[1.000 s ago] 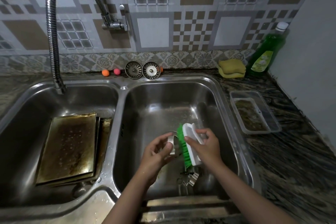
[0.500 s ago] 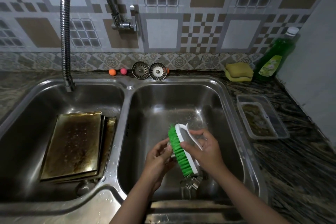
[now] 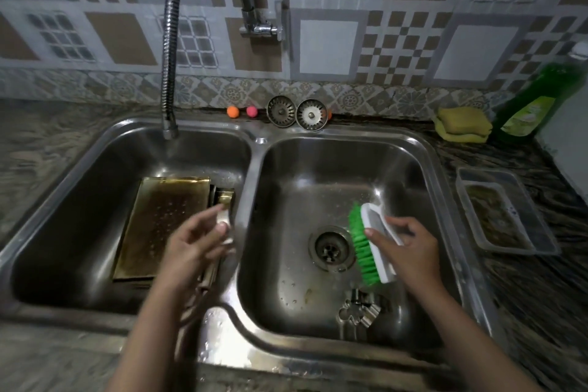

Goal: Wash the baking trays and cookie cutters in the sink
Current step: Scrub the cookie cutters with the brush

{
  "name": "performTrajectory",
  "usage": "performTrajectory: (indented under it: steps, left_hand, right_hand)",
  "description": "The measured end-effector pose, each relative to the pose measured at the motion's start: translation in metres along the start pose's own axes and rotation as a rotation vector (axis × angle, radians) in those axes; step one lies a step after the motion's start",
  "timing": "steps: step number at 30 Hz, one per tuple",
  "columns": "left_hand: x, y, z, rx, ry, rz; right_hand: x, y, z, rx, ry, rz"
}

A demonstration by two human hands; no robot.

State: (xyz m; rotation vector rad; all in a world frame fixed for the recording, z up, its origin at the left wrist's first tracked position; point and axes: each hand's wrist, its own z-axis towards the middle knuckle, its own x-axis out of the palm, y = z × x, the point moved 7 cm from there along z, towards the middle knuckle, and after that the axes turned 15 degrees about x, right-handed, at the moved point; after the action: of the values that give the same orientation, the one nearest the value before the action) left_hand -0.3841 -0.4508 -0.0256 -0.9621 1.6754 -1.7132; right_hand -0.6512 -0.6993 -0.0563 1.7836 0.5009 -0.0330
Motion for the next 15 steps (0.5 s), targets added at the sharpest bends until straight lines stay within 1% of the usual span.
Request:
performTrajectory:
  steps: [2,5,7,8,10,12,13,15]
  left_hand:
    - [-0.038,-0.004,0.009,-0.016,0.034,0.296]
    - [-0.071,0.023,0.015,-0.151,0.239,0.630]
    - [-0.077,0.046,0.010,-0.267,0.344,0.741]
    - [-0.076,0.052,0.005,-0.321,0.362,0.747]
    - [-0.071,0.059,0.002,-0.367,0.364,0.734]
    - [-0.069,0.053,0.008,-0.322,0.301,0.712]
    - [-0.067,0.044,0.013,-0.245,0.243,0.716]
    - [-0.054,0.017,0.021,-0.028,0.126,0.743]
  right_hand:
    - [-0.002,-0.011,0.002,0.011,0.005,-0.011]
    - [-0.001,-0.026,-0.001,0.046,0.020,-0.050]
    - [0.001,-0.031,-0.005,0.065,0.029,-0.066]
    - [0.002,-0.034,-0.007,0.068,0.033,-0.081]
    - [0.002,-0.037,-0.009,0.070,0.047,-0.098]
    - [-0.003,-0.036,-0.010,0.062,0.029,-0.089]
    - [-0.007,-0.034,-0.010,0.052,0.012,-0.083]
    - [-0.018,-0.031,-0.009,0.047,-0.025,-0.066]
